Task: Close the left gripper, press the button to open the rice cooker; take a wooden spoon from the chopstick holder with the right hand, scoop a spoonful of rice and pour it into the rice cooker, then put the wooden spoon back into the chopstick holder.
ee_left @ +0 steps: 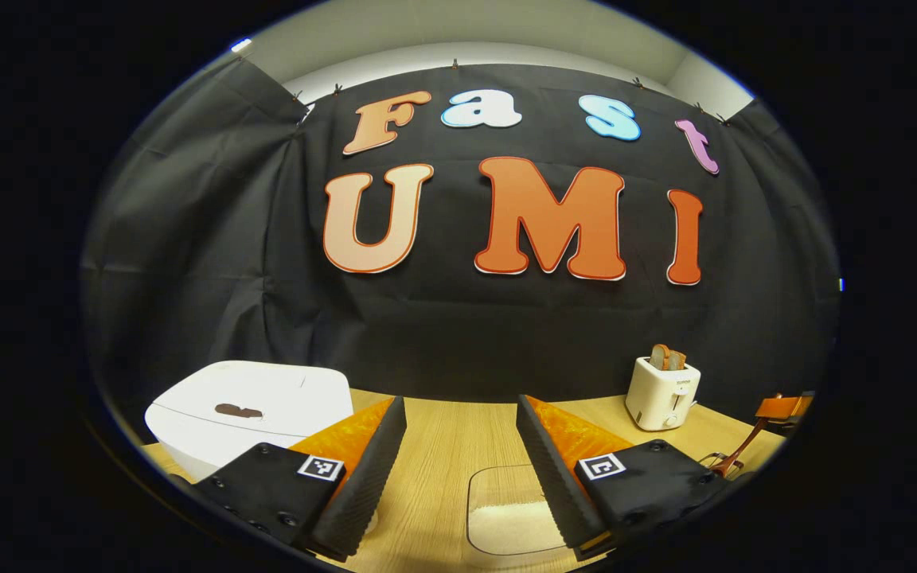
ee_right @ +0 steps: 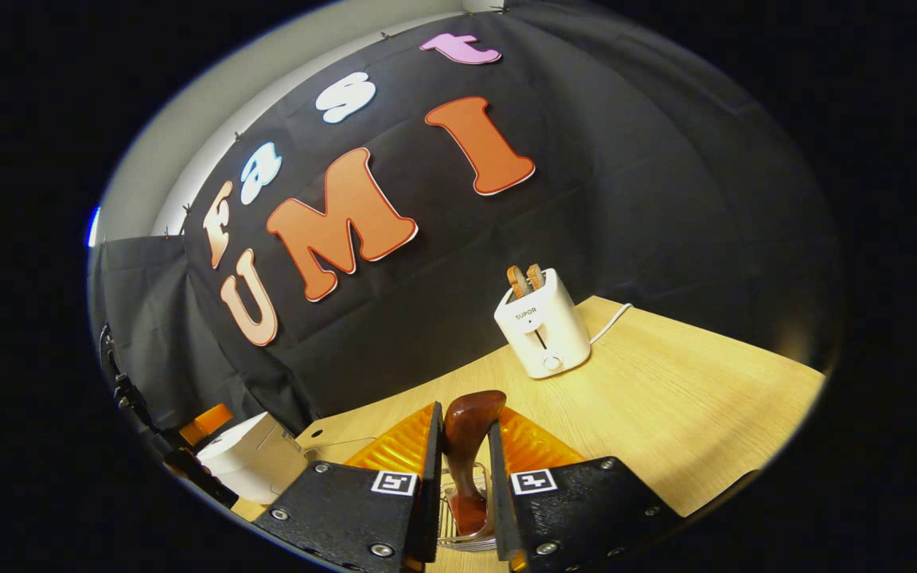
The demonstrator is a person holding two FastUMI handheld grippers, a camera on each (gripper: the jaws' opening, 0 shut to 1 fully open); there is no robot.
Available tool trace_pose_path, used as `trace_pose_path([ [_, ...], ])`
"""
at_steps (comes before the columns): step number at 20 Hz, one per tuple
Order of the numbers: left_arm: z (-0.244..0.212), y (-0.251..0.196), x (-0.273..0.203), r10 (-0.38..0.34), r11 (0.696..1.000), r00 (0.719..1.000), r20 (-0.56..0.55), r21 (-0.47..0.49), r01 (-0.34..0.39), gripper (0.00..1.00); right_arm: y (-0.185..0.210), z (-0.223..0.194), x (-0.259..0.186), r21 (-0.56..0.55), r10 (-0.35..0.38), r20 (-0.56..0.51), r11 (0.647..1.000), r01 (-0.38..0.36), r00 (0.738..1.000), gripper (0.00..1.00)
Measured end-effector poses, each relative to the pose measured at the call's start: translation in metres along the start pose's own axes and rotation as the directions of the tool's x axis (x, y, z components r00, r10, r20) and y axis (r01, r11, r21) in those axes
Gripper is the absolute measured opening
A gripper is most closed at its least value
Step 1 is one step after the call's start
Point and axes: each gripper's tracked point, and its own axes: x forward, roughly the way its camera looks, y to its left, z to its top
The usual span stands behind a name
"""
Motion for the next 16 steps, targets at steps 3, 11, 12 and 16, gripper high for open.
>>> trace_pose_path([
  [3,0.001,0.000,-0.003,-0.001,1.000,1.000,0.001,-0.001,0.001,0.92,-0.003,-0.019,0.007,-0.024,-0.012,-0.050,1.000,0.010,0.999,0.29],
  [11,0.001,0.001,-0.004,-0.001,1.000,1.000,0.007,0.000,0.001,0.92,-0.003,-0.028,0.006,0.015,-0.022,-0.063,1.000,0.023,0.998,0.15],
  [12,0.001,0.001,-0.004,-0.004,1.000,1.000,0.008,-0.003,0.004,0.92,-0.001,-0.027,0.006,0.031,-0.024,-0.065,0.999,0.026,0.998,0.14],
  [16,0.001,0.003,-0.004,-0.002,1.000,1.000,0.013,-0.003,0.002,0.92,0.018,0.009,-0.001,0.039,-0.018,0.070,0.999,0.016,0.997,0.08],
])
